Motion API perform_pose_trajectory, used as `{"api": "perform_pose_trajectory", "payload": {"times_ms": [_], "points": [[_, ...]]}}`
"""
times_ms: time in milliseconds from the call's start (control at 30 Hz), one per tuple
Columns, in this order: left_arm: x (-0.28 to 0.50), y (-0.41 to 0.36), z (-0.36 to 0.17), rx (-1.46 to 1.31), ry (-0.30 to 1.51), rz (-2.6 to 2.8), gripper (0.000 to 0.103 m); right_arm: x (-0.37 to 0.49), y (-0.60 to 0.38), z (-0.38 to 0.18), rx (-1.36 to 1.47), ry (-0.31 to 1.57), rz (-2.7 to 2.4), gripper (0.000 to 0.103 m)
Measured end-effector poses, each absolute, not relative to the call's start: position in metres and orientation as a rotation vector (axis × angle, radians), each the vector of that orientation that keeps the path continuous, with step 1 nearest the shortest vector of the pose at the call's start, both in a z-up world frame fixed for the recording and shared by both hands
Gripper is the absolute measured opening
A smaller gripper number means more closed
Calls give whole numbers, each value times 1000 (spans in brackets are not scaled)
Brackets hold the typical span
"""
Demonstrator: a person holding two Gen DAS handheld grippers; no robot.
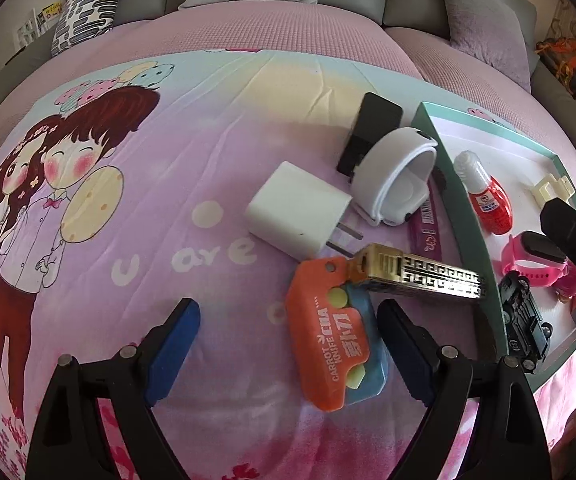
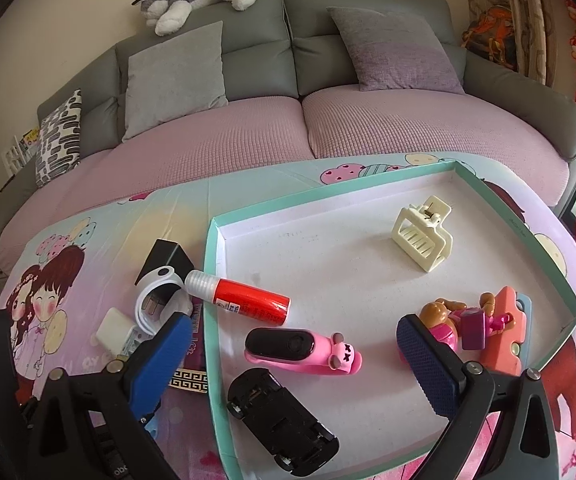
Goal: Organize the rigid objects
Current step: 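Move the left tool to the orange carrot knife while the right tool withdraws from the tray, then grasp the orange knife with the left tool while the right tool grasps the gold patterned bar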
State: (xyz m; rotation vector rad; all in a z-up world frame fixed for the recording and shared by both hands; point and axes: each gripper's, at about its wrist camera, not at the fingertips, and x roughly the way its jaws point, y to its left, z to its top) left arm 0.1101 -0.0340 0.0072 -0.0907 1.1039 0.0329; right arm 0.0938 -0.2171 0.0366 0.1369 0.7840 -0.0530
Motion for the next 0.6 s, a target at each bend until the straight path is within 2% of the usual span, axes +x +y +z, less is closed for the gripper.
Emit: {"api": "perform_pose_trajectory", "payload": {"times_ms": [333,600], "points": [[103,6,5,-68,1122,144,91,92,-194,31,77,817,59,103],[98,31,6,-106,1128,179,91,82,-159,37,-52,770,150,100]]}}
